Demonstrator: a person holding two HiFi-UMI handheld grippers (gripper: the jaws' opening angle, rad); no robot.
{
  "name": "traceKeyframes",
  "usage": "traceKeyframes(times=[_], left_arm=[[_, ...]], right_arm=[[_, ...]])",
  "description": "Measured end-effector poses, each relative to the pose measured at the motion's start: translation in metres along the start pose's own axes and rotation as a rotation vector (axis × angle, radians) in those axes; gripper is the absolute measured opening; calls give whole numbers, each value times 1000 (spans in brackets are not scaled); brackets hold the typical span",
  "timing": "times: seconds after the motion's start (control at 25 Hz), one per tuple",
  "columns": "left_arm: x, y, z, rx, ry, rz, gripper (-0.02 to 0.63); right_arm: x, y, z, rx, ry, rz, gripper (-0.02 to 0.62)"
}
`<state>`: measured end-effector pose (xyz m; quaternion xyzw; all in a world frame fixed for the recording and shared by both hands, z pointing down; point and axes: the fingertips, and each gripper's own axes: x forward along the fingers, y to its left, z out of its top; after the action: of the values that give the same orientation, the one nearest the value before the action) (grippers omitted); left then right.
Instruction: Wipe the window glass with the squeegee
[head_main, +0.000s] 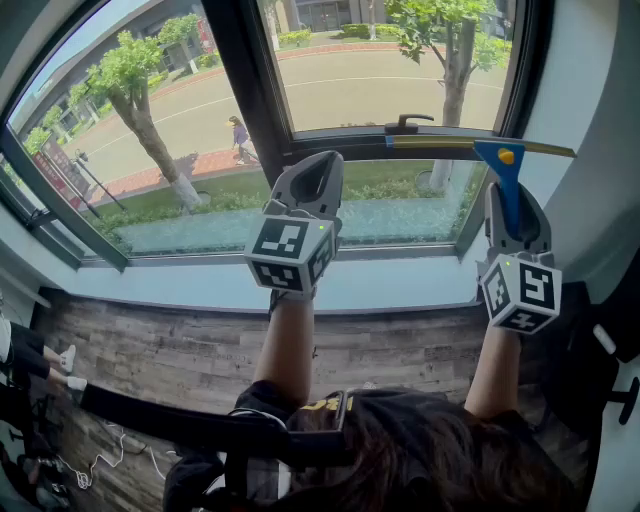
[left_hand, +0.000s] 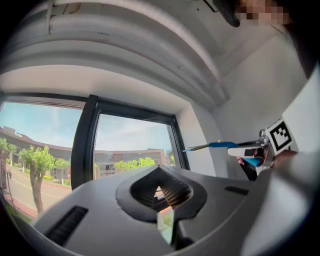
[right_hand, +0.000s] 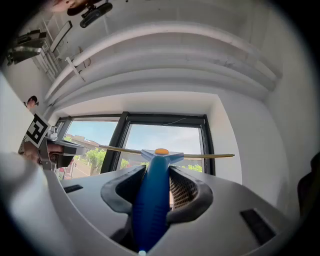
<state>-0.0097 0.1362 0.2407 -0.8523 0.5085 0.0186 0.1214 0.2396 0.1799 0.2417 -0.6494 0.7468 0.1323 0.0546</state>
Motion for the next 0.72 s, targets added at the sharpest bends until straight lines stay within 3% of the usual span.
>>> traceKeyframes(times=[0.2,0.72], left_arm=[[8,-7,-4,31,-1,-5,2],[6,-9,-10,-30,-3,15,2]], right_arm=[[5,-5,-3,-3,2,-2,141],[7,-4,-10,10,11,23,141]])
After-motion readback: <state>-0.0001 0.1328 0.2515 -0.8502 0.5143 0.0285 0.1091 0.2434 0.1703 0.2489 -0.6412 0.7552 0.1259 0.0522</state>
